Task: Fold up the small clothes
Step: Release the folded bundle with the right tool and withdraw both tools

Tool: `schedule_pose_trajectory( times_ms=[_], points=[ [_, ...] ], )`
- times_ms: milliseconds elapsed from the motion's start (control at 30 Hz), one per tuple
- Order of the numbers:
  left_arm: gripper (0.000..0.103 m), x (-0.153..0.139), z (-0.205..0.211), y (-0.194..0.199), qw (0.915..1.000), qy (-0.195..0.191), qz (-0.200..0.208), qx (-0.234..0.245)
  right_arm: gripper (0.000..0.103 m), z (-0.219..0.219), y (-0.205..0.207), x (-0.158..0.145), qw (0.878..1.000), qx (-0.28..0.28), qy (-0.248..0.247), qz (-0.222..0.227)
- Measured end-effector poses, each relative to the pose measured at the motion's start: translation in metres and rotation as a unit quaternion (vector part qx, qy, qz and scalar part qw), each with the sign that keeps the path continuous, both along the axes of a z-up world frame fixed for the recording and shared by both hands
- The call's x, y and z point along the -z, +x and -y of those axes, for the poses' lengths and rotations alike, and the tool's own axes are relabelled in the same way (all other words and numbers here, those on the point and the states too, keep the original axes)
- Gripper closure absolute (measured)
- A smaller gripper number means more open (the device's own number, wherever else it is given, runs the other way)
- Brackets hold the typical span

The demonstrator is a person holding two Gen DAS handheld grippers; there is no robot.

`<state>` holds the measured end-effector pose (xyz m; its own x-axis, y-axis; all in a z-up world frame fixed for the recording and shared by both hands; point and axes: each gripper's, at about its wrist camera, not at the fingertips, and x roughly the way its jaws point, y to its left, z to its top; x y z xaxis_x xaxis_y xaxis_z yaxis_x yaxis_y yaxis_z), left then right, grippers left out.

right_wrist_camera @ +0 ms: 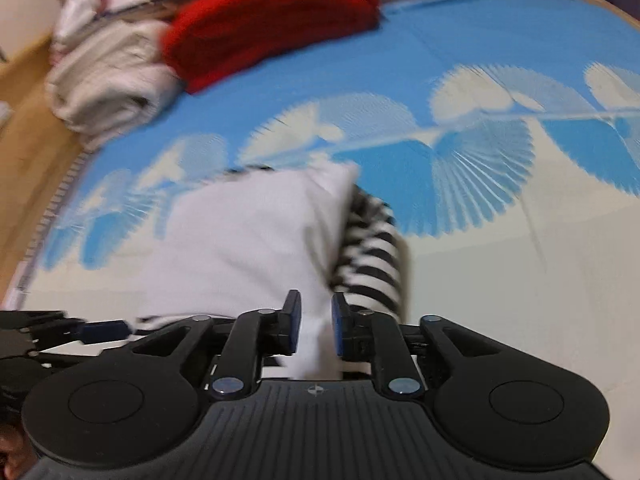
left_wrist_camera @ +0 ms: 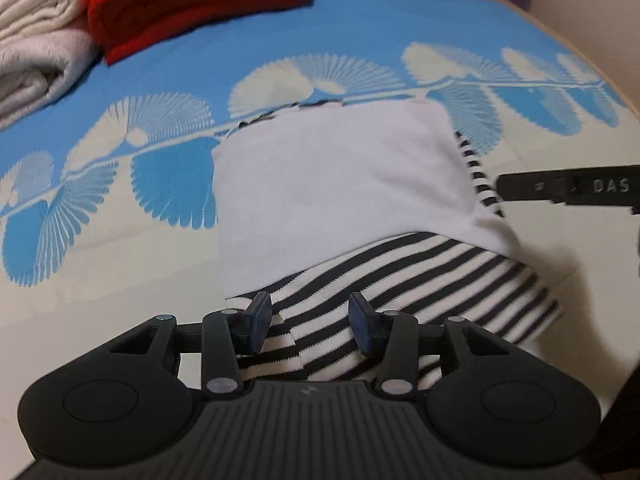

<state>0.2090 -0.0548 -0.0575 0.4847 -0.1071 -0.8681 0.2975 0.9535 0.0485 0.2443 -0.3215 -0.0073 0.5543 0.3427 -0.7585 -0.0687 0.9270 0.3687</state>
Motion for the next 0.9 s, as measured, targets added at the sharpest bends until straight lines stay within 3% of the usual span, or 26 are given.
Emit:
schedule_pose_trajectory(
  times_ms=[67,133,233,267,300,333,500,600,633,667,767,900],
  points=[
    [0.056,0.005,0.0,-0.002,0.9997,-0.007,-0.021,0.007,0.076,-0.005,-0.004,-0.001,1.0,-0.025,0.003,0.001],
    [0.052,0.036,0.0,-0.003,0.9971,0.005,-0.076,0.005,0.073,-0.015,-0.006,0.013,0.997,-0.065,-0.025,-0.031],
    [0.048,0.043,0.016,-0.02,0.9968,0.051,-0.048,0.038,0.072,-0.029,-0.01,0.051,0.979,-0.103,-0.133,-0.113],
    [0.046,0.035,0.019,-0.025,0.9968,0.052,-0.038,0.047,0.072,-0.029,-0.012,0.055,0.976,-0.103,-0.15,-0.123],
    [0.038,0.025,0.018,-0.029,0.9973,0.044,-0.03,0.05,0.072,-0.027,-0.014,0.052,0.975,-0.099,-0.156,-0.12],
    [0.027,0.015,0.015,-0.033,0.9983,0.036,-0.02,0.042,0.071,-0.025,-0.016,0.045,0.978,-0.092,-0.155,-0.108],
    [0.015,-0.051,-0.01,-0.064,0.9959,0.009,0.086,-0.028,0.068,-0.014,-0.036,-0.01,0.988,-0.05,-0.149,-0.004],
    [0.002,-0.081,-0.023,-0.099,0.9857,-0.017,0.159,-0.055,0.046,-0.006,-0.056,-0.054,0.986,-0.007,-0.146,0.082],
    [0.002,-0.086,-0.025,-0.108,0.9821,-0.024,0.174,-0.068,0.035,-0.004,-0.068,-0.068,0.985,0.008,-0.134,0.11],
    [0.002,-0.09,-0.026,-0.118,0.9789,-0.034,0.183,-0.084,0.026,0.0,-0.075,-0.078,0.983,0.018,-0.123,0.132],
    [0.002,-0.091,-0.025,-0.145,0.9731,-0.067,0.185,-0.12,0.015,0.003,-0.108,-0.097,0.978,0.033,-0.103,0.177],
    [0.002,-0.069,-0.012,-0.177,0.9693,-0.074,0.192,-0.135,0.012,-0.002,-0.144,-0.089,0.976,0.037,-0.099,0.192]
  ],
)
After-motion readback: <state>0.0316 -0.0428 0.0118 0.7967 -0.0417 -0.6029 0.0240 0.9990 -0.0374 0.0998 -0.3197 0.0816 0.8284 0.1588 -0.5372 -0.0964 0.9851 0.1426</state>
